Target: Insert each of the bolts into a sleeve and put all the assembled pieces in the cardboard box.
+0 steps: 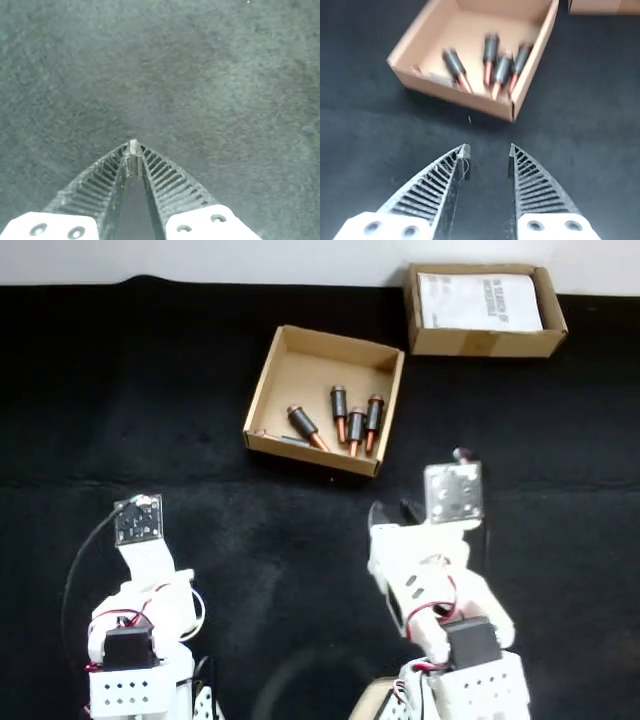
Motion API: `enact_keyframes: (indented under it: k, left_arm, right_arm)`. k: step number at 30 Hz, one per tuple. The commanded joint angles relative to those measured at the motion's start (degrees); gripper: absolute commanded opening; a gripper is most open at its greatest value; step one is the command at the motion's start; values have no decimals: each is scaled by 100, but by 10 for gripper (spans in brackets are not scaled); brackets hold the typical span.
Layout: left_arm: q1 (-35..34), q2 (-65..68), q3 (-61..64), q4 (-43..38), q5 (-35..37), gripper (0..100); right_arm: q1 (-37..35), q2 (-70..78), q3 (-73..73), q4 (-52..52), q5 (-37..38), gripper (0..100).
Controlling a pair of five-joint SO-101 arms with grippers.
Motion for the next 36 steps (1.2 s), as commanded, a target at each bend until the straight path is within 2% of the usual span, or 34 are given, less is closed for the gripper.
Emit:
enact_keyframes:
  k: [1, 3, 6, 11, 16, 26, 30, 36]
  left_arm:
    - [-66, -57, 110, 44, 9, 10]
    - [-13, -57, 110, 44, 9, 10]
    - [233, -57, 110, 44, 9, 10]
    - [523, -57, 110, 35, 9, 10]
    - [523, -57, 110, 35, 9, 10]
    - [523, -48, 110, 35, 9, 10]
    - [523, -48, 110, 35, 18, 10]
    - [523, -48, 110, 35, 18, 10]
  right_arm:
    - [48, -251, 884, -295, 53, 109]
    - [48, -330, 1226, -286, 62, 109]
    - [154, -444, 1525, -57, 519, 109]
    - [400, -690, 1455, 1051, 1002, 109]
    - [444, -1042, 1499, 1991, 976, 109]
    - [505, -1490, 2097, 2053, 1011, 104]
    - [505, -1490, 2334, 2079, 1011, 8]
    - [409, -1490, 2396, 2088, 976, 7]
